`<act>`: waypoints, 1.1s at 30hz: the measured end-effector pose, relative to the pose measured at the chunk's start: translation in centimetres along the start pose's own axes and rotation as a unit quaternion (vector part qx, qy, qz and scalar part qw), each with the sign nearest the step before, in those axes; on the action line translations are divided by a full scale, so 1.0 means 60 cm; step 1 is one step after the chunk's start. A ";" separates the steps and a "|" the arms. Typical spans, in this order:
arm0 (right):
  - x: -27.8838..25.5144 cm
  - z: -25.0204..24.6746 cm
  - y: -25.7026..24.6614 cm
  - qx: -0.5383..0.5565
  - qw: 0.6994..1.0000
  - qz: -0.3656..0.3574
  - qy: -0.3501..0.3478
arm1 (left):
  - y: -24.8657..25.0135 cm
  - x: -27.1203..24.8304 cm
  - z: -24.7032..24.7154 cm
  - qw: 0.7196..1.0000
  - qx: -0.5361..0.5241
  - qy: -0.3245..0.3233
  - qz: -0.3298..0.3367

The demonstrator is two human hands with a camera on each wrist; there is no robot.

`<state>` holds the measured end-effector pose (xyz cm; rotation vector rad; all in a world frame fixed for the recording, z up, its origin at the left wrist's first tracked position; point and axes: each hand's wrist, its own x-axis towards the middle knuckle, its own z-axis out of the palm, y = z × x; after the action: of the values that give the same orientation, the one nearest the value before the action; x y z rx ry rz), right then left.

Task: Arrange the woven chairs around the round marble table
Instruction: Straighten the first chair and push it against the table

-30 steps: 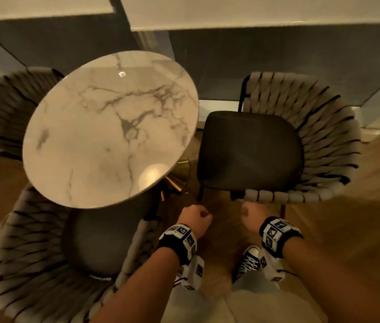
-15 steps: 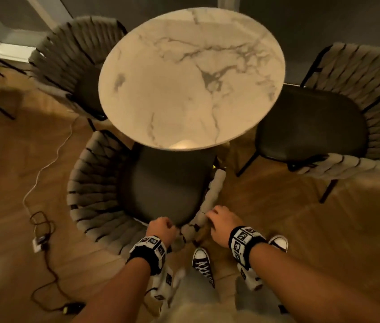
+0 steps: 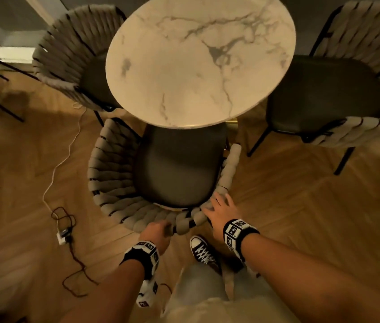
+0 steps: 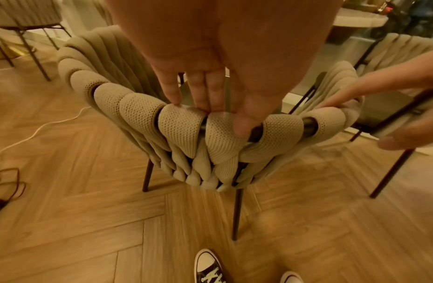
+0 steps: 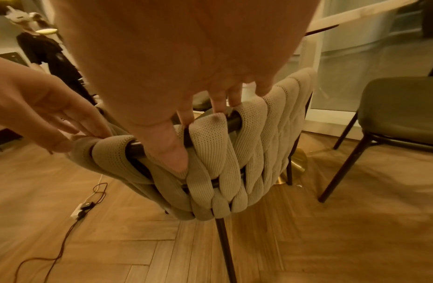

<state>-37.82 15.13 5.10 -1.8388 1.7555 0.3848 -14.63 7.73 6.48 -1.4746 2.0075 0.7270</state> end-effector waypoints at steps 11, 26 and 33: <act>0.061 -0.006 -0.137 -0.033 0.993 0.108 -0.038 | -0.229 0.134 -0.089 0.959 0.268 -0.060 0.074; 0.145 0.028 -0.252 0.019 0.970 0.207 -0.126 | -0.357 0.210 -0.156 0.909 0.364 -0.050 0.195; 0.135 0.051 -0.268 0.010 0.973 0.208 -0.095 | -0.371 0.195 -0.141 0.908 0.360 -0.059 0.205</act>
<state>-20.70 9.98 1.27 -1.3582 1.9921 0.6775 2.86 -11.70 1.96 -0.5754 2.1695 0.1602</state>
